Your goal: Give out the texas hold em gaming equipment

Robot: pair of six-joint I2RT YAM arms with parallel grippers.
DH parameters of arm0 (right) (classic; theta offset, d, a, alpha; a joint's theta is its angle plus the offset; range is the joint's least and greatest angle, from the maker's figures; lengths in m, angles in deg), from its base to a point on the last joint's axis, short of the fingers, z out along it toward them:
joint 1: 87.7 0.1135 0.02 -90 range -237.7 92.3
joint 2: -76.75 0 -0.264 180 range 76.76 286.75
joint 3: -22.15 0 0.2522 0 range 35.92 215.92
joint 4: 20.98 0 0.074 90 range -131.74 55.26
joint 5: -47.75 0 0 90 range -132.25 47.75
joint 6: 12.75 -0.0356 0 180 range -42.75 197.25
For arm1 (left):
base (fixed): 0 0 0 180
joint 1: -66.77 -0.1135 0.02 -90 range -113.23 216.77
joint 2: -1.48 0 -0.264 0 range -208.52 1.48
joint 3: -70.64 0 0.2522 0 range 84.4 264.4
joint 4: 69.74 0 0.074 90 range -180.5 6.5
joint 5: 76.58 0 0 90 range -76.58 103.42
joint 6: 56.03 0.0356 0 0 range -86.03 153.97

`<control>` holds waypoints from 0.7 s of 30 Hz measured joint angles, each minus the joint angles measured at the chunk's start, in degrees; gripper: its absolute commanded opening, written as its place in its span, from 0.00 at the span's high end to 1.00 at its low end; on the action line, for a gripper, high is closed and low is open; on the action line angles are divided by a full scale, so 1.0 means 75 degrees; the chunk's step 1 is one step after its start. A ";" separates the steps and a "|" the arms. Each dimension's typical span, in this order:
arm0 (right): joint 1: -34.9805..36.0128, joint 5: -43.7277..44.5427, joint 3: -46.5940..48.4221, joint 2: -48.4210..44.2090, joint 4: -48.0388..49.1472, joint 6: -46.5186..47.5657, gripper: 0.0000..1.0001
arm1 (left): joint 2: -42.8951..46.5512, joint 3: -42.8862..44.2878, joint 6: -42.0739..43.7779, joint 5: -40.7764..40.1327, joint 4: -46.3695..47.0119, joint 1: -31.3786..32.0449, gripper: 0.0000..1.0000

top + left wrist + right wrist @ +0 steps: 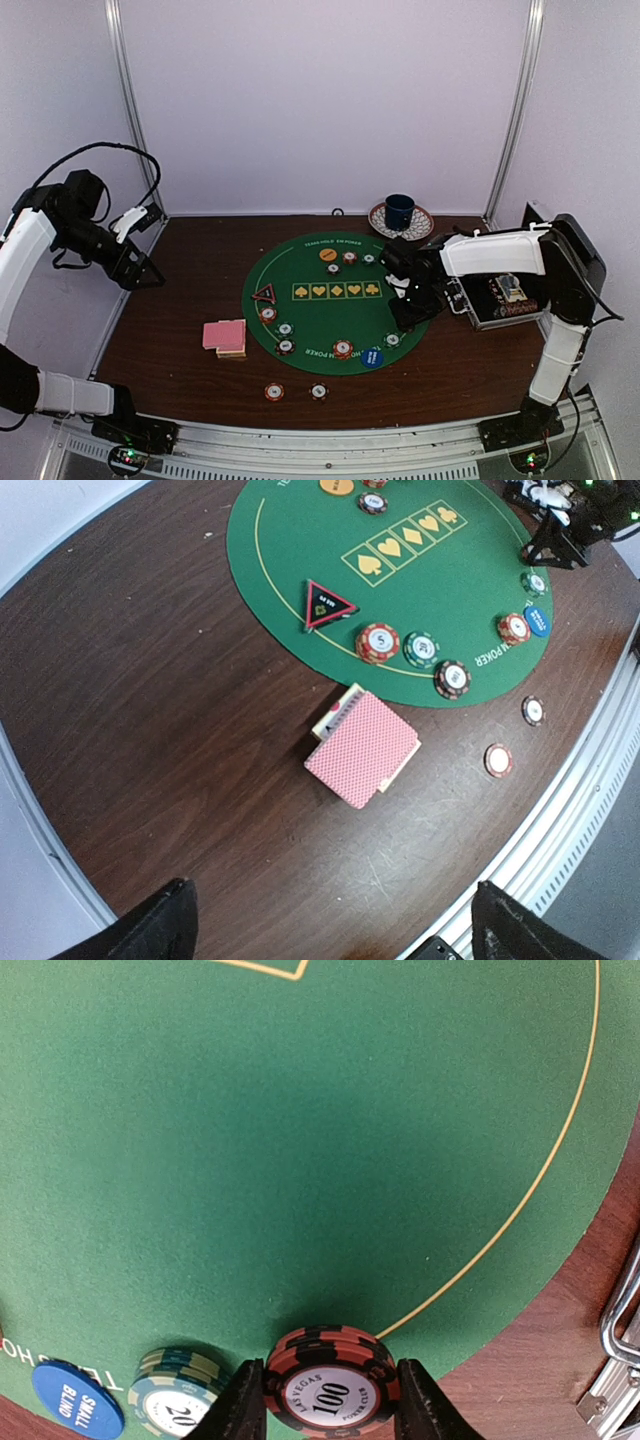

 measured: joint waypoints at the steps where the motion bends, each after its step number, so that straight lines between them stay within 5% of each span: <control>1: -0.0012 0.0000 -0.0009 0.0000 0.0038 -0.0006 0.74 | -0.0023 -0.0035 0.0035 0.0003 -0.0032 0.0000 0.02; 11: -0.0093 0.0006 -0.0044 0.0003 0.0233 -0.0134 0.31 | -0.0131 -0.0268 0.0344 0.0009 -0.0256 0.0102 0.02; 21: -0.0099 0.0134 0.0082 -0.0224 -0.0137 -0.0184 0.23 | -0.0291 -0.0289 0.0577 -0.0125 -0.0262 0.0539 0.03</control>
